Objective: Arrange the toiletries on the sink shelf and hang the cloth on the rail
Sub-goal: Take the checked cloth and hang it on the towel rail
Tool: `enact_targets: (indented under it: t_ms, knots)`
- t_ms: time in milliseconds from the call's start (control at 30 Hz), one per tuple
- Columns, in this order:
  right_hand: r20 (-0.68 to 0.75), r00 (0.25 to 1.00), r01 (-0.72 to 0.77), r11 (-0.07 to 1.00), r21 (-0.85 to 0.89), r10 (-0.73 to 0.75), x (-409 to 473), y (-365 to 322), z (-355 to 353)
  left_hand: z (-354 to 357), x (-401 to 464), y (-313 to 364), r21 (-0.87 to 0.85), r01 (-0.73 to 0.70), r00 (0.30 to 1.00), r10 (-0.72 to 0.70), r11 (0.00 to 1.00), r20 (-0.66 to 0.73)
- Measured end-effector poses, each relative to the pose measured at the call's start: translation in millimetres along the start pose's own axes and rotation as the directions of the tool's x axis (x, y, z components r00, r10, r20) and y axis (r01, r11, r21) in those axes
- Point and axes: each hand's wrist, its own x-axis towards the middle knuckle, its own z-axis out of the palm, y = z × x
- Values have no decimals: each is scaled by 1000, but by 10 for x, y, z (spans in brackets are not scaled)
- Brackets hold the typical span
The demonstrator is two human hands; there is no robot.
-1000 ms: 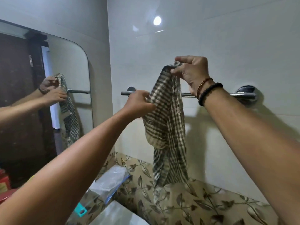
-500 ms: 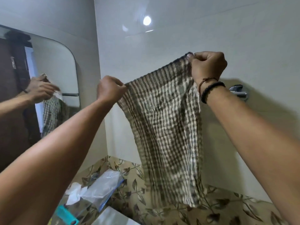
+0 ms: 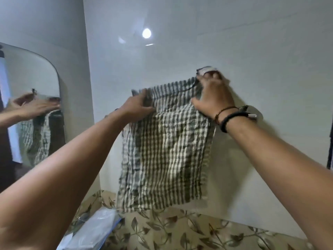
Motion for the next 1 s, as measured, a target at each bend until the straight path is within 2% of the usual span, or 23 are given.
enact_targets:
  t_ms: [67, 100, 167, 200, 267, 333, 433, 567, 600, 800, 867, 933, 1000]
  knots:
    - [84, 996, 26, 990, -141, -14, -66, -5, 10, 91, 16, -79, 201, -120, 986, 140, 972, -91]
    - [108, 994, 40, 984, -173, -22, -85, -26, -4, 96, 13, -126, 243, -156, 973, 191, 957, -128]
    - [192, 981, 63, 978, -200, -24, -78, -83, -41, 72, 26, -230, 297, -134, 986, 158, 945, -57]
    - [289, 957, 57, 980, -188, 0, -62, -102, -50, 61, 30, -275, 314, -109, 994, 113, 943, 5]
    - [523, 850, 6, 992, -129, 63, -38, -113, -63, 39, 29, -318, 306, -73, 997, 57, 949, 60]
    - [618, 784, -48, 998, -37, 61, -14, -87, -97, -6, 21, -327, 230, -74, 997, 73, 970, 13]
    - [555, 831, -41, 993, 108, -26, 53, -29, -198, -187, -18, -409, 167, -87, 990, 104, 982, -91]
    - [669, 743, 18, 1000, 9, -19, 121, -55, -326, -368, -174, -500, 177, -121, 991, 129, 977, -34]
    - [672, 741, 16, 1000, -7, -7, 134, -62, -321, -352, -198, -510, 178, -129, 989, 140, 976, -49]
    - [515, 857, -5, 1000, -29, 19, 146, -110, -277, -332, -181, -525, 46, -95, 981, 101, 994, -166]
    - [488, 872, -17, 998, -56, 42, 139, -105, -268, -376, -126, -543, 27, -80, 961, 84, 996, -265]
    - [426, 902, -33, 994, -105, 75, 140, -87, -243, -377, -68, -499, 50, -79, 922, 92, 996, -376]
    - [315, 945, -21, 975, -223, 93, 108, -95, -219, -315, -19, -407, 161, -72, 913, 130, 984, -386]
